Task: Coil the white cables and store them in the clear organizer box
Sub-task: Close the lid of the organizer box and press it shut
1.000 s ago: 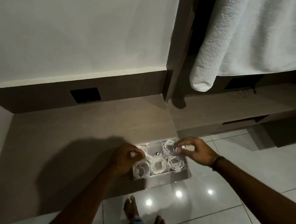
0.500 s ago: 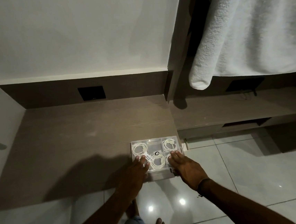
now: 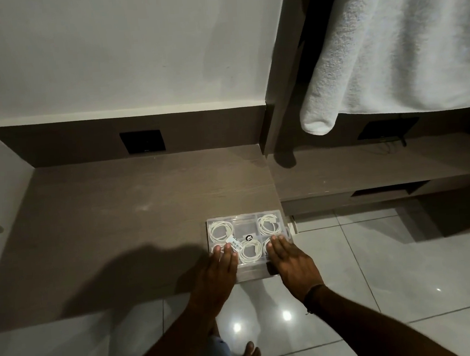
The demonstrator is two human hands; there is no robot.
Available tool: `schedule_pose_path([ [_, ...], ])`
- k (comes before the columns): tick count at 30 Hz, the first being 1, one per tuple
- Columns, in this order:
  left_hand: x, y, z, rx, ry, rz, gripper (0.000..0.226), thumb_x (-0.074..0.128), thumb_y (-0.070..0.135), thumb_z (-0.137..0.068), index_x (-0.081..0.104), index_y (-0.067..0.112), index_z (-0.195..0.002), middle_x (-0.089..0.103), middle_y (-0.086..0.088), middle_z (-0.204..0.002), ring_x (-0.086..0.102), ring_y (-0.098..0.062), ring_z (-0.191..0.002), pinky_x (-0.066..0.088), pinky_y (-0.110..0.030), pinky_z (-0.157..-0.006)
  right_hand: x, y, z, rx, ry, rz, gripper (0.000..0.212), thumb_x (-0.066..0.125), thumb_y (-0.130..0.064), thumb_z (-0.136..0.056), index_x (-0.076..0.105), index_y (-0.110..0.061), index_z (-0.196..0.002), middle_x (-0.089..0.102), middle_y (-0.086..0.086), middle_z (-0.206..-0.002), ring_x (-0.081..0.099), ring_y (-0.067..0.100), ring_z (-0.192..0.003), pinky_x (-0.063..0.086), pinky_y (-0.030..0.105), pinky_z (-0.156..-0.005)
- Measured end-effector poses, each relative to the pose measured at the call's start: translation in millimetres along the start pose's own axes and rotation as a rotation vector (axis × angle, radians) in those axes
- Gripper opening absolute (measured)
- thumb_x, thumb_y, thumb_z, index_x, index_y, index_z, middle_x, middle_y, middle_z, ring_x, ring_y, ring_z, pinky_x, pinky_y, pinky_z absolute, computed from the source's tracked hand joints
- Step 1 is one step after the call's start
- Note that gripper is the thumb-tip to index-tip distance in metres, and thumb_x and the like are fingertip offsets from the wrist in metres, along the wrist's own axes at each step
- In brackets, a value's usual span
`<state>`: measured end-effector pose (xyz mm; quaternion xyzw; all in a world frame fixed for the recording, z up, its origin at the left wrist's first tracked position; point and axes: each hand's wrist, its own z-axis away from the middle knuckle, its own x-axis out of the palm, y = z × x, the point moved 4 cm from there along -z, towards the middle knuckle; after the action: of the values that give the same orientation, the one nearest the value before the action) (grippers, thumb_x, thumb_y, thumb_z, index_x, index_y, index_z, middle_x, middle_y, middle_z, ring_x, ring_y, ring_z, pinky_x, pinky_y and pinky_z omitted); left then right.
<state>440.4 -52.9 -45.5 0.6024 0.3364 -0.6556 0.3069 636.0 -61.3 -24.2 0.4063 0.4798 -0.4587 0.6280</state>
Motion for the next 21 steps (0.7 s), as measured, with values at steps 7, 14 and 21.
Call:
schedule_pose_path([
  [7,-14,-19,-23,0.001,-0.028,0.131,0.05,0.082,0.02,-0.065,0.072,0.012,-0.113,0.073,-0.011,-0.119,0.07,-0.029,-0.107,0.058,-0.037,-0.086,-11,8,-24,-0.004,-0.027,-0.086,0.072,0.095,-0.022,-0.068,0.068,-0.001,-0.131,0.068,0.019,-0.136,0.067,0.035,-0.125,0.058,0.04,-0.1],
  [14,-35,-80,-103,0.041,0.082,0.045,0.043,0.039,0.007,-0.079,0.076,0.003,-0.099,0.076,-0.018,-0.107,0.074,-0.034,-0.093,0.063,-0.036,-0.071,-25,34,-131,0.018,-0.059,-0.177,0.058,0.038,-0.032,-0.108,0.023,-0.013,-0.161,0.02,0.008,-0.172,0.019,0.027,-0.158,0.026,0.038,-0.125],
  [21,-16,-145,-202,-0.122,-0.105,0.198,0.04,0.045,0.007,-0.093,0.052,0.007,-0.133,0.043,-0.019,-0.15,0.044,-0.039,-0.135,0.049,-0.048,-0.1,-32,60,-236,0.064,-0.104,-0.191,0.07,0.051,-0.035,-0.103,0.018,-0.016,-0.162,0.014,0.006,-0.173,0.015,0.024,-0.159,0.022,0.039,-0.128],
])
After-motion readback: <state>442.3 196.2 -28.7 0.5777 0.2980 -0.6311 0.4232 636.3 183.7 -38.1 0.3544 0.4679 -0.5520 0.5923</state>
